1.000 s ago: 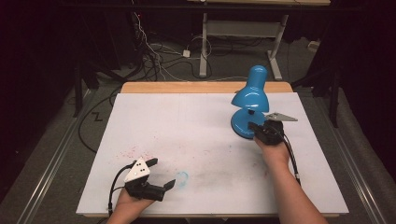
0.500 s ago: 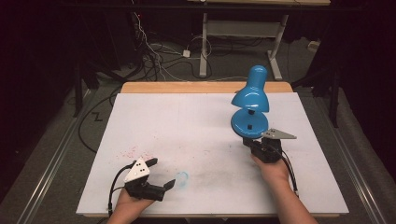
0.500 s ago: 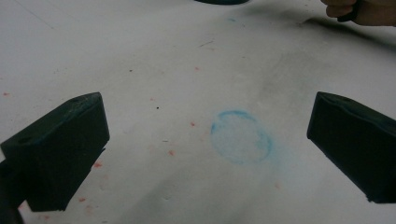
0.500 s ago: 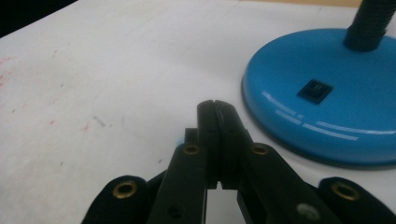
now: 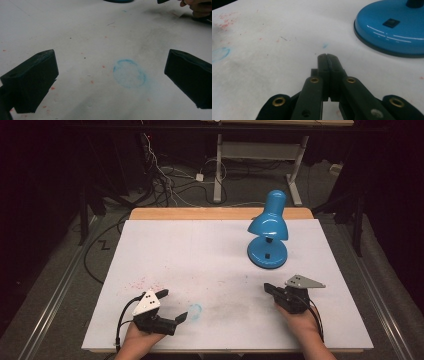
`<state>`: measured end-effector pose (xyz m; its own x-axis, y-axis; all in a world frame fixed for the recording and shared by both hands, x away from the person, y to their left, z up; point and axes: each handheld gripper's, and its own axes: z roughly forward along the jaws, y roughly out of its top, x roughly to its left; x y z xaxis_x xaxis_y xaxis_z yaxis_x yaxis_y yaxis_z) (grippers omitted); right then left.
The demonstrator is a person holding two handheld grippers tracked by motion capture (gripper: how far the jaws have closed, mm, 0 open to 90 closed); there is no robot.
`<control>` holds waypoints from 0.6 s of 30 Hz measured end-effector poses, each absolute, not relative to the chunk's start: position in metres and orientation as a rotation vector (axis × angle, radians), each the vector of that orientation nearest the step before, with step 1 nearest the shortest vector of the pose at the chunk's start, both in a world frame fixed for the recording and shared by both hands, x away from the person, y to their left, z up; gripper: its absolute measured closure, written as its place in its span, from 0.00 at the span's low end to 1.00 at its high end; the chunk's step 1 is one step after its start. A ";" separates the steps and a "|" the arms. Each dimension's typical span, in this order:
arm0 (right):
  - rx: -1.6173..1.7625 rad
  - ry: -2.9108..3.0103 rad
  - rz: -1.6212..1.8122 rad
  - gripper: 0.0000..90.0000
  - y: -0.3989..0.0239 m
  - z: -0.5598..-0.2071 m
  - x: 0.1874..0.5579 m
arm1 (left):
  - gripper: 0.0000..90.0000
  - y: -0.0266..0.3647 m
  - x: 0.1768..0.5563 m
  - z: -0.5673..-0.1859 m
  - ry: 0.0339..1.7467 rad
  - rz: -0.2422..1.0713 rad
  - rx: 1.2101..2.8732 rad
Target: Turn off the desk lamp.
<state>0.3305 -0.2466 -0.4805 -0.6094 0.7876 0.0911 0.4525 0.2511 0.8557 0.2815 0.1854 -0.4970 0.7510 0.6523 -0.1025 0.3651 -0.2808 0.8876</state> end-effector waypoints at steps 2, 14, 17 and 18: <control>1.137 2.173 1.309 1.00 -0.251 -0.481 0.324 | 0.00 0.185 0.281 -0.497 0.781 0.344 1.901; 1.132 2.141 1.284 1.00 -0.280 -0.484 0.283 | 0.00 0.185 0.282 -0.497 0.780 0.343 1.908; 1.142 2.136 1.285 1.00 -0.282 -0.485 0.284 | 0.00 0.184 0.282 -0.497 0.778 0.345 1.911; 1.136 2.144 1.278 0.95 -0.281 -0.485 0.285 | 0.00 0.184 0.281 -0.497 0.778 0.345 1.910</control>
